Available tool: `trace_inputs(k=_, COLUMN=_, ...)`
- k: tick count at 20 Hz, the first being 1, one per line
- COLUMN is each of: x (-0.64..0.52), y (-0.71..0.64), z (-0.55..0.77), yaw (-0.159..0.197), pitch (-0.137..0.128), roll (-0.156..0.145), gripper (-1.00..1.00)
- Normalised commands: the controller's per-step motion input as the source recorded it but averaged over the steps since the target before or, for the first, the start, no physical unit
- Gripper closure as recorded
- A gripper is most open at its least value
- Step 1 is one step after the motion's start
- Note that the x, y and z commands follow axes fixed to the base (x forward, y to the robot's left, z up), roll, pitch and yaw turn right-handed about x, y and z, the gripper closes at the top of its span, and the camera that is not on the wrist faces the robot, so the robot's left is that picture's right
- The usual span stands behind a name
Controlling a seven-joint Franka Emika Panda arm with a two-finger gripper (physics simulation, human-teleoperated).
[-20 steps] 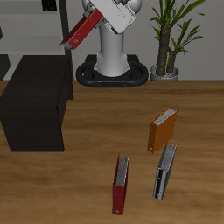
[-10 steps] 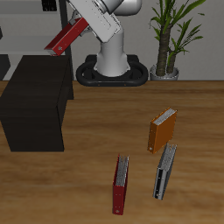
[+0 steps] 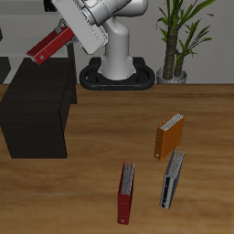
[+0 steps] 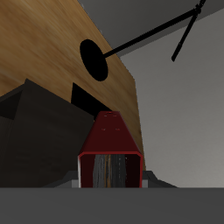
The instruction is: Place the left red book flat on top of the shelf
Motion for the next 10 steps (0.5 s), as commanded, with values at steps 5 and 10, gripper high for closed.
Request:
trace_inputs(k=5, x=0.07, y=-0.26, z=-0.13, yaw=-0.022, pitch=0.043, roll=-0.049, gripper=1.0)
trace_inputs(k=10, x=0.08, y=-0.15, z=-0.22, yaw=0.008, pitch=0.032, roll=-0.012, gripper=1.0)
